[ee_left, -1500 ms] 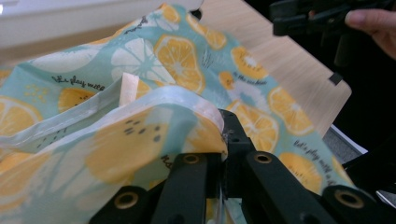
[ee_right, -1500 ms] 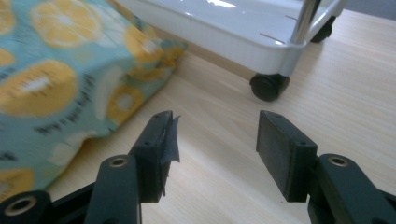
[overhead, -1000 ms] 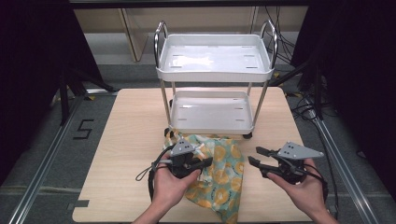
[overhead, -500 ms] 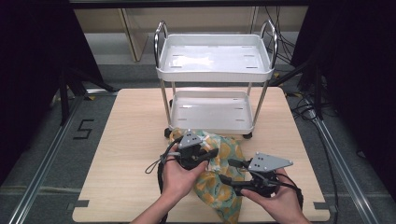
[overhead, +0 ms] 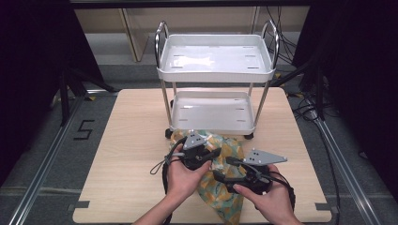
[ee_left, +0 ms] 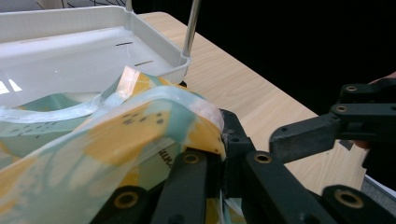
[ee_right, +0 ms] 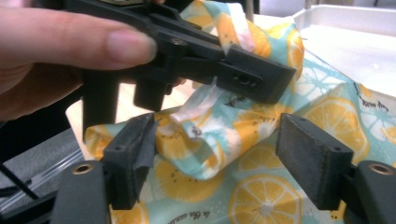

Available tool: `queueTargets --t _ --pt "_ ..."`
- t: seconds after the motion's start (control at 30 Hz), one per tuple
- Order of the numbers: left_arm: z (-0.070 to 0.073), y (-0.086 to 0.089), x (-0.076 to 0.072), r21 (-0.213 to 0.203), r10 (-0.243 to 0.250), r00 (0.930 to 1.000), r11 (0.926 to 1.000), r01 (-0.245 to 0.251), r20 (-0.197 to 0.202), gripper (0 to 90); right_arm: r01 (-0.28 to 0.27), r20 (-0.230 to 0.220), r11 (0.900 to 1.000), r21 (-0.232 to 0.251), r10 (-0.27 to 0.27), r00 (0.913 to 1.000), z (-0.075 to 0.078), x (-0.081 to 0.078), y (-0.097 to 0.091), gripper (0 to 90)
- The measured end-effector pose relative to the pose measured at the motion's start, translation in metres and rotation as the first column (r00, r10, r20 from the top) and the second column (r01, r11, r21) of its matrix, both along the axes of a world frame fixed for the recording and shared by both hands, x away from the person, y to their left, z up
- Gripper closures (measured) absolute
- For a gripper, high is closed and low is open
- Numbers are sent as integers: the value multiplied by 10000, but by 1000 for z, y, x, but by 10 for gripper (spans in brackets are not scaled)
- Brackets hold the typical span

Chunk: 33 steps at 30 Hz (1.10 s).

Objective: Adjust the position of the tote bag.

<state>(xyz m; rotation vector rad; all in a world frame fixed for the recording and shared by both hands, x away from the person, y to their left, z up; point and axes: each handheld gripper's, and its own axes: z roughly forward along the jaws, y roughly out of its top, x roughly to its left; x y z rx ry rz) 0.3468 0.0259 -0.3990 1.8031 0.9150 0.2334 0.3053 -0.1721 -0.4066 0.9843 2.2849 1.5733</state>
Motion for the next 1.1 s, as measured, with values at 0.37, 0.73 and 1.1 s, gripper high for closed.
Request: queueTargets --t 0.37,0.73,1.1 --pt "6 4 -7 -500 176 9992 9986 -158 368 883 117 -1130 9963 -854 -214 9934 -8 1 6 796" --pt "4 4 -21 -922 47 9983 9957 7 579 875 576 129 9781 -2002 -561 9983 0 7 -11 900" --pt "-5 -10 -29 -943 -587 9954 9934 658 757 646 1289 1570 9516 -2791 -872 9837 11 9 -36 900"
